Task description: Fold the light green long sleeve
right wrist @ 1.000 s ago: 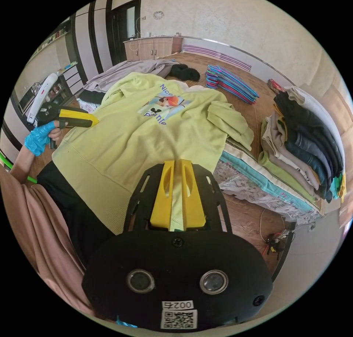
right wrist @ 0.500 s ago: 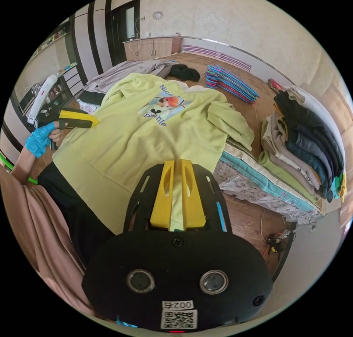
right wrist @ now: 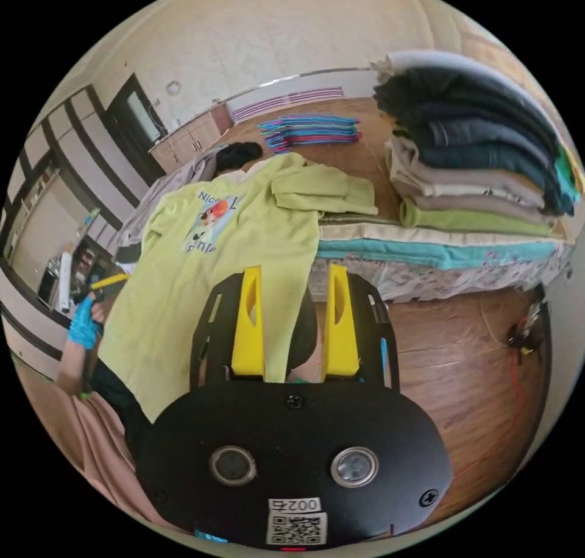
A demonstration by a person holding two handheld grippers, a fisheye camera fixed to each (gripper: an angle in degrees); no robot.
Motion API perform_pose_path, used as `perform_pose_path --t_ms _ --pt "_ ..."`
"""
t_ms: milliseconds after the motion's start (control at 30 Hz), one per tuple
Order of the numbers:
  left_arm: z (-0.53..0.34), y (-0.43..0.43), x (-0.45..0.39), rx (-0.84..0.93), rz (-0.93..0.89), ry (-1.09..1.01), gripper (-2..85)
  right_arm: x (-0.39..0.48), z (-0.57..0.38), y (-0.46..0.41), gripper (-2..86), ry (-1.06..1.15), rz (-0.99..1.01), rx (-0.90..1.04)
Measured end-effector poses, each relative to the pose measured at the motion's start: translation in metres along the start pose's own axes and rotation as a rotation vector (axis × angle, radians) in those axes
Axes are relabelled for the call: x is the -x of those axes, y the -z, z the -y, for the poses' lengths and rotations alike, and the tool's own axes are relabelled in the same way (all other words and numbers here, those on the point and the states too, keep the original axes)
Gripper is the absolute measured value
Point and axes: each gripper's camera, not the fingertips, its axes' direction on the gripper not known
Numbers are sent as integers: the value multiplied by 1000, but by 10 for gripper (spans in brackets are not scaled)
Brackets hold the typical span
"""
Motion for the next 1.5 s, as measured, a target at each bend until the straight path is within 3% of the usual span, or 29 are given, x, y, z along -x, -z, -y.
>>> perform_pose_path --t_ms 133,233,367,567,633,767,933,1167,1333,1500 --pt "-8 -14 8 13 -2 48 66 -35 0 -15 145 -166 186 40" --pt "-16 -17 10 7 -65 41 23 -51 -3 -15 93 -213 276 51" --pt "-29 -4 11 -45 10 24 -7 -61 -7 -6 5 -188 262 38" --pt "-45 29 20 -131 167 44 -10 -58 -21 33 -6 -113 54 -157" --pt "-48 27 24 -110 196 36 -10 -58 -24 35 -6 -87 -16 -144" --pt "-57 14 37 -30 125 28 -11 -65 -33 22 -1 -66 -7 -29" --pt "-74 33 54 -63 31 -10 6 -63 -44 51 33 74 -43 -70" --pt "-120 68 72 27 -183 -284 86 -64 -91 102 108 326 217 69" --pt "-152 84 74 102 -358 -444 101 -73 -123 123 139 266 446 78" --pt "-166 88 71 113 -331 -476 71 -71 -143 118 136 180 432 74"
